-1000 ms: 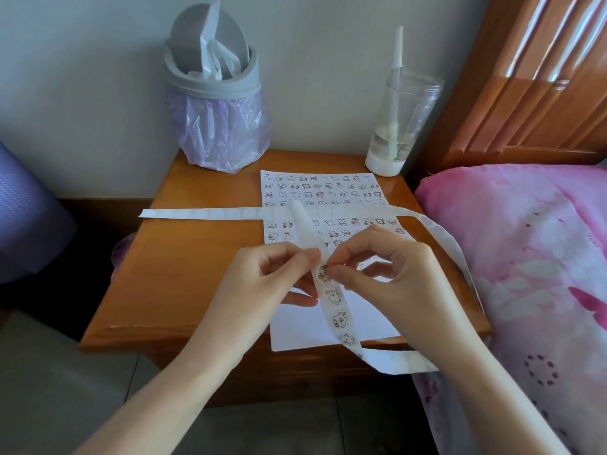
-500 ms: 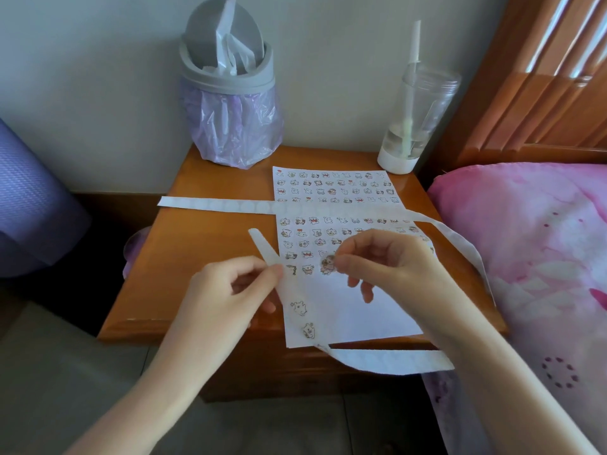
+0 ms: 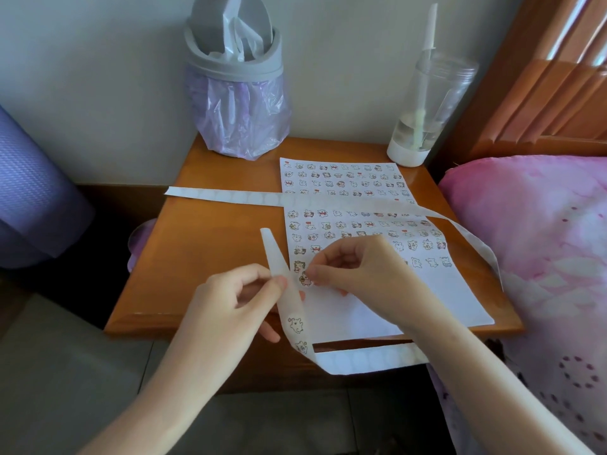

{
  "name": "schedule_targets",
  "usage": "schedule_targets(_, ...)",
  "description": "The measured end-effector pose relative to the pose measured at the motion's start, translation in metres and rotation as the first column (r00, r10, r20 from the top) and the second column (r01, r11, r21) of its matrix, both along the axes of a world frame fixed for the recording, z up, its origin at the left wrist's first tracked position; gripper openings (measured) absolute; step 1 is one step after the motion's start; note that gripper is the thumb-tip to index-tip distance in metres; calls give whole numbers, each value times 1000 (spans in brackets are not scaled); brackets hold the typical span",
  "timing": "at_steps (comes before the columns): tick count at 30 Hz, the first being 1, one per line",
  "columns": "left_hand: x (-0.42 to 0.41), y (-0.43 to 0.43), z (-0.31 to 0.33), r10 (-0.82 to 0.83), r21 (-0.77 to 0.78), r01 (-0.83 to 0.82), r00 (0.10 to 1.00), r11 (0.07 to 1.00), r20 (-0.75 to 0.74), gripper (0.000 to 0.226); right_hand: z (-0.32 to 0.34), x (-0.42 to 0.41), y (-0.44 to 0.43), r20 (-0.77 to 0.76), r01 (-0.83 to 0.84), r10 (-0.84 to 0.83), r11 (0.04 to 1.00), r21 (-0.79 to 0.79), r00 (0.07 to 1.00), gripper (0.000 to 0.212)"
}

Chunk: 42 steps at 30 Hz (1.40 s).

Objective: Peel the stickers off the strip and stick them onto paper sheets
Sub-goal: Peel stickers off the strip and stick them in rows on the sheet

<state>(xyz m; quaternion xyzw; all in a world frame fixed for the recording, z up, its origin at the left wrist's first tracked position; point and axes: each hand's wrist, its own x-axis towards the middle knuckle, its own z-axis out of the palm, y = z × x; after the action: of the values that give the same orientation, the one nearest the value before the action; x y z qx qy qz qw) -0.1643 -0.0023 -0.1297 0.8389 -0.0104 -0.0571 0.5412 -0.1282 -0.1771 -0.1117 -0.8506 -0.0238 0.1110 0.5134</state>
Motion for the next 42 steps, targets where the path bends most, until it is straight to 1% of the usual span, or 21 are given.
schedule_targets(3, 0, 1, 0, -3, 17, 3, 1000, 1000, 5, 17, -3, -2, 1, 20, -11, 12, 1000, -21, 1000, 4)
schedule_targets(7, 1, 1, 0, -11, 18, 11, 1000, 1000, 6, 14, -4, -2, 2, 41, -7, 9, 999, -53, 999, 6)
schedule_targets(12, 0, 2, 1, -17, 12, 17, 1000, 1000, 16, 17, -5, -2, 3, 53, 3, 0, 998, -55, 999, 3)
schedule_targets(19, -2, 4, 1, -13, 20, 13, 999, 1000, 30, 16, -6, -3, 4, 75, 13, -8, 998, -65, 997, 6)
schedule_targets(35, 2, 5, 0, -12, 28, 12, 1000, 1000, 1, 17, -12, -5, 7, 131, 55, -43, 994, -90, 990, 4)
schedule_targets(42, 2, 4, 0, -12, 42, 12, 1000, 999, 5, 11, -14, -7, 9, 159, 74, -56, 991, -113, 986, 7)
